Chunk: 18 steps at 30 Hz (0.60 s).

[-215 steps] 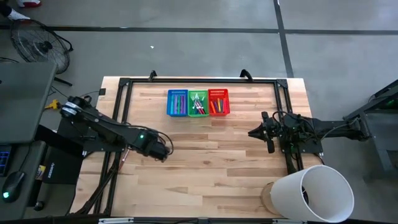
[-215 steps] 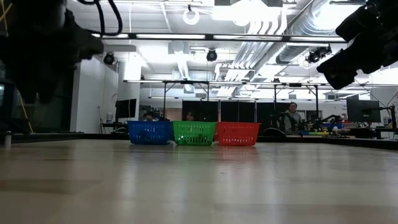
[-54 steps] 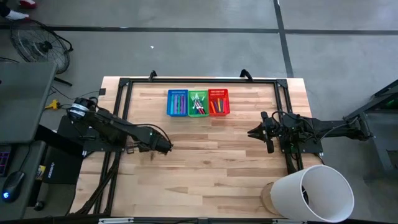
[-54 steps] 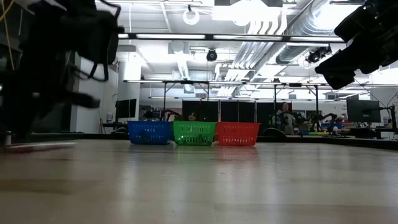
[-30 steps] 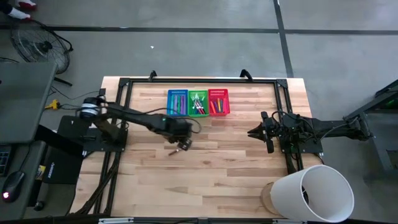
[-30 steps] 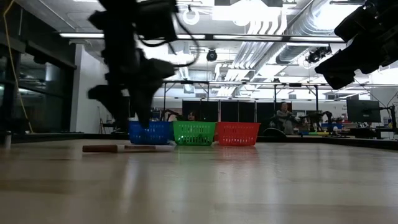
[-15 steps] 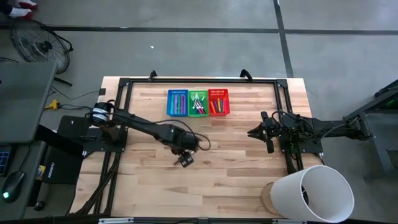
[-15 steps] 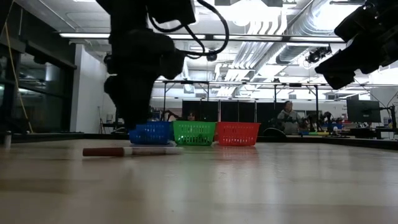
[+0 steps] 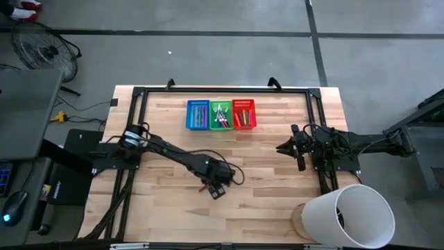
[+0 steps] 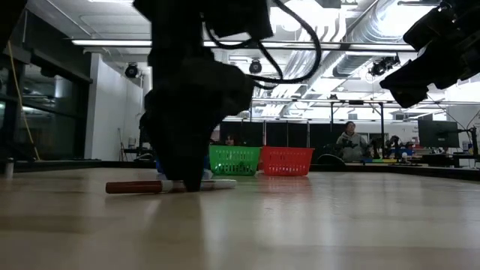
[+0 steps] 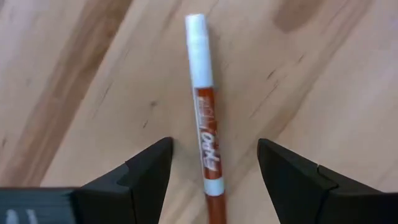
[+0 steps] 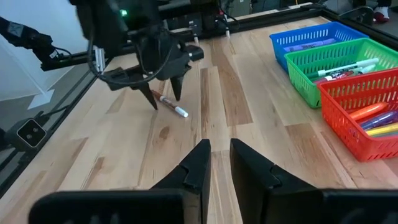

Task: Pick & Place Markers
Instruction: Put the brown marker pen into the green bin

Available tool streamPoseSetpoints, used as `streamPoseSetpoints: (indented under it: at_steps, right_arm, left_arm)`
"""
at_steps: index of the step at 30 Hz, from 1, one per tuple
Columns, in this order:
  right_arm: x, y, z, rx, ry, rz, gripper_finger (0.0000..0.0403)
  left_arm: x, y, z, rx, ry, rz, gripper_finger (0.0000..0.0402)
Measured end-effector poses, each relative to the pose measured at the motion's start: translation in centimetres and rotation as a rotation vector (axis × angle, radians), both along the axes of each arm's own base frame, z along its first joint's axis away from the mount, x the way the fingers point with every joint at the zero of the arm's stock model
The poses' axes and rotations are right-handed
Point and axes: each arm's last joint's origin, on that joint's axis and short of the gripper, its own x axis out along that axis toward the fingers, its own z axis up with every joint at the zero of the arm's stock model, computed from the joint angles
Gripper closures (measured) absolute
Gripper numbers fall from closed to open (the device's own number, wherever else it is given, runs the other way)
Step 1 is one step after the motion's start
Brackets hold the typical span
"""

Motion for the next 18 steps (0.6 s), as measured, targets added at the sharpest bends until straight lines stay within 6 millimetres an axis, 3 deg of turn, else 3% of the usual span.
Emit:
streamPoseSetpoints:
  at_steps: [7,18]
  right_arm:
    - [0.0,0.0,0.0,0.0,-0.001,0.0,0.0351]
    - [0.0,0.0,0.0,0.0,0.0,0.0,0.035]
  left_arm:
    - [1.9,-0.5,-1.7,0.01,0.144,0.092,0.0166]
    - [3.0,-0.9,-1.7,-0.043,0.211,0.164,0.0166]
